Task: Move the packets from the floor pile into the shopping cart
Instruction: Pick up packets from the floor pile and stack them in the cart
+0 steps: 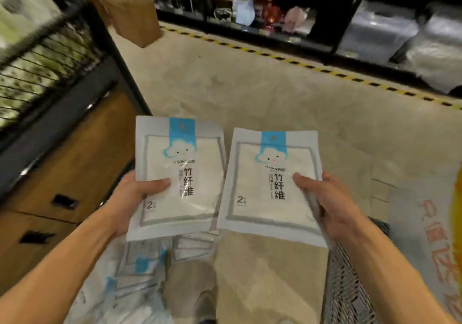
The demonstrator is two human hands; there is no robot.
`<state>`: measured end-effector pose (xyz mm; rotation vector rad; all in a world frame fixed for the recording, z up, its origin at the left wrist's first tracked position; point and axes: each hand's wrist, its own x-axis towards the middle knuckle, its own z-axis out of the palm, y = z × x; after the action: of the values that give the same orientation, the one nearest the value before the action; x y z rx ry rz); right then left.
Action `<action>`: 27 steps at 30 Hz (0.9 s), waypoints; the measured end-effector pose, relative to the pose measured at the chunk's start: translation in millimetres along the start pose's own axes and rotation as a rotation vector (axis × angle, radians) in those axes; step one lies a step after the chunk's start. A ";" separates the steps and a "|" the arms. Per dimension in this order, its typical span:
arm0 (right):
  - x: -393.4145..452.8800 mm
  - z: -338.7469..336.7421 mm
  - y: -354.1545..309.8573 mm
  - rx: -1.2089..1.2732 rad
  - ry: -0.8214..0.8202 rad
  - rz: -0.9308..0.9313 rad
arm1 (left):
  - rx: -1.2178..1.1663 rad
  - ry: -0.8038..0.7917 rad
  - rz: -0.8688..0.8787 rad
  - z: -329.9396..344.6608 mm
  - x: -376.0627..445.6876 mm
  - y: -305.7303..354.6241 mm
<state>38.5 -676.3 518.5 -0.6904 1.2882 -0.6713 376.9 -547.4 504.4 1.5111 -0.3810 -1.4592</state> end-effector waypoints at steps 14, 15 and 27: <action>-244.0 179.8 -182.4 -0.252 -0.516 -0.115 | -0.103 0.374 0.460 -59.8 -373.5 160.4; -253.8 184.7 -184.3 -0.278 -0.562 -0.120 | -0.103 0.412 0.493 -57.0 -394.6 154.0; -361.8 198.4 -121.1 -0.543 -1.005 -0.094 | -0.439 0.969 0.545 38.2 -613.9 -20.0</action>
<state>171.2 -456.1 863.2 -1.3185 0.4744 0.0255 191.3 -79.8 858.9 1.4103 0.1210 -0.2635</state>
